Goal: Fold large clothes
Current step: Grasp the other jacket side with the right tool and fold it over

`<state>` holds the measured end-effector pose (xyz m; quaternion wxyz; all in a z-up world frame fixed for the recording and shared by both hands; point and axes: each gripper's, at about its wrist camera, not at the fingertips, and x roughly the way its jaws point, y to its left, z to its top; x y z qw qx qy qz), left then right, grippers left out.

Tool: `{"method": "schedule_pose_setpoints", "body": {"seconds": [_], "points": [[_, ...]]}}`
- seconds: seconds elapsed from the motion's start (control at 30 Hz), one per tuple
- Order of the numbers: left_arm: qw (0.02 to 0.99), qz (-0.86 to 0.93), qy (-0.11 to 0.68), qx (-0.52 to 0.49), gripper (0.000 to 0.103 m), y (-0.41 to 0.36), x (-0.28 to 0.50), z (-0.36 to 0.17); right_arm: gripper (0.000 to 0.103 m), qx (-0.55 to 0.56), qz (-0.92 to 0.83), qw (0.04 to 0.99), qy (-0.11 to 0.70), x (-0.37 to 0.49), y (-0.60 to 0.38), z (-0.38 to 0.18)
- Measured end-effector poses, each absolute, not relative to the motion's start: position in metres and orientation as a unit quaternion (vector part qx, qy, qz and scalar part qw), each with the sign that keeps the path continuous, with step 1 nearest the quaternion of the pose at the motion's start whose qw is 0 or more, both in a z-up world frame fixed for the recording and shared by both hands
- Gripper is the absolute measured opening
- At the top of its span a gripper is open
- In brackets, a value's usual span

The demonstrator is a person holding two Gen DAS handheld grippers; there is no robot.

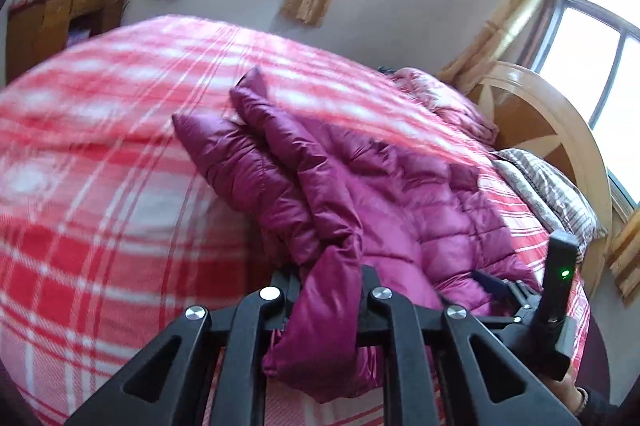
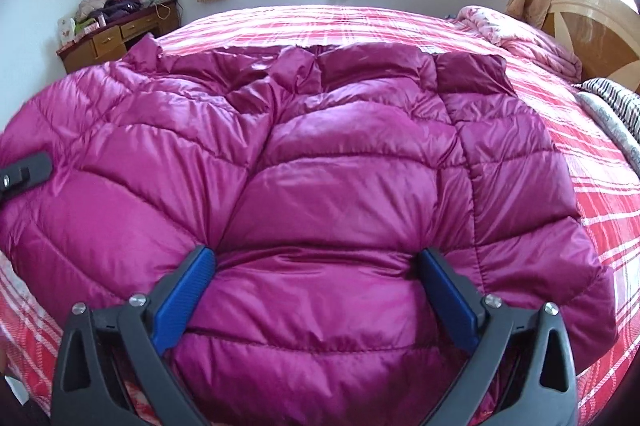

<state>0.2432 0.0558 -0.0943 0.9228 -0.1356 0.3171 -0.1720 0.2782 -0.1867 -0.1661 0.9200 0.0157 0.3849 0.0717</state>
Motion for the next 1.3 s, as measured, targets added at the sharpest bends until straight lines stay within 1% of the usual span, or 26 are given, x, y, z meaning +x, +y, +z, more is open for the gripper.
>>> {"method": "schedule_pose_setpoints", "body": {"seconds": [0.1, 0.17, 0.3, 0.43, 0.57, 0.63, 0.67, 0.7, 0.77, 0.83, 0.87, 0.9, 0.93, 0.97, 1.0, 1.03, 1.13, 1.3], "points": [[0.929, -0.202, 0.292, -0.104, 0.013, 0.029, 0.253, -0.06, 0.1, 0.067, 0.09, 0.919, 0.378, 0.276, -0.206, -0.152], [0.932, -0.223, 0.277, -0.071, 0.013, 0.005, 0.254, -0.04, 0.1, 0.08, 0.082, 0.924, 0.365, 0.272, -0.218, -0.143], [0.929, -0.264, 0.259, -0.002, 0.013, -0.056, 0.258, -0.02, 0.1, 0.117, 0.053, 0.936, 0.328, 0.259, -0.26, -0.119], [0.91, -0.319, 0.258, 0.056, 0.013, -0.118, 0.262, -0.028, 0.1, 0.16, 0.026, 0.935, 0.316, 0.258, -0.307, -0.11], [0.875, -0.376, 0.289, 0.093, 0.014, -0.164, 0.256, -0.061, 0.099, 0.214, 0.004, 0.927, 0.309, 0.253, -0.35, -0.114], [0.87, -0.375, 0.3, 0.107, 0.019, -0.181, 0.26, -0.077, 0.097, 0.24, -0.003, 0.924, 0.299, 0.249, -0.366, -0.114], [0.869, -0.376, 0.304, 0.106, 0.023, -0.186, 0.263, -0.083, 0.096, 0.249, 0.0, 0.923, 0.295, 0.247, -0.37, -0.114], [0.87, -0.373, 0.306, 0.105, 0.03, -0.19, 0.268, -0.089, 0.094, 0.255, 0.006, 0.922, 0.292, 0.245, -0.374, -0.114], [0.874, -0.365, 0.305, 0.101, 0.037, -0.193, 0.273, -0.093, 0.092, 0.268, 0.022, 0.919, 0.288, 0.245, -0.379, -0.112], [0.883, -0.363, 0.282, 0.092, 0.04, -0.194, 0.269, -0.088, 0.092, 0.271, 0.021, 0.918, 0.288, 0.246, -0.381, -0.113], [0.888, -0.364, 0.269, 0.084, 0.047, -0.191, 0.266, -0.083, 0.092, 0.272, 0.014, 0.919, 0.286, 0.248, -0.382, -0.114], [0.892, -0.366, 0.255, 0.074, 0.06, -0.187, 0.264, -0.078, 0.092, 0.275, 0.009, 0.919, 0.284, 0.247, -0.385, -0.116], [0.897, -0.366, 0.24, 0.063, 0.067, -0.184, 0.265, -0.073, 0.092, 0.28, 0.005, 0.918, 0.282, 0.246, -0.388, -0.117], [0.902, -0.368, 0.223, 0.047, 0.078, -0.178, 0.263, -0.067, 0.092, 0.285, 0.002, 0.917, 0.28, 0.245, -0.39, -0.118], [0.904, -0.374, 0.208, 0.025, 0.092, -0.168, 0.262, -0.061, 0.092, 0.288, -0.001, 0.916, 0.279, 0.244, -0.394, -0.119], [0.902, -0.381, 0.204, 0.005, 0.098, -0.164, 0.265, -0.058, 0.092, 0.293, -0.003, 0.916, 0.275, 0.243, -0.397, -0.119], [0.883, -0.402, 0.238, -0.049, 0.1, -0.148, 0.284, -0.061, 0.092, 0.299, 0.014, 0.917, 0.265, 0.241, -0.396, -0.112], [0.906, -0.344, 0.206, -0.132, 0.1, -0.094, 0.295, -0.053, 0.092, 0.277, 0.042, 0.928, 0.245, 0.236, -0.373, -0.091]]}}
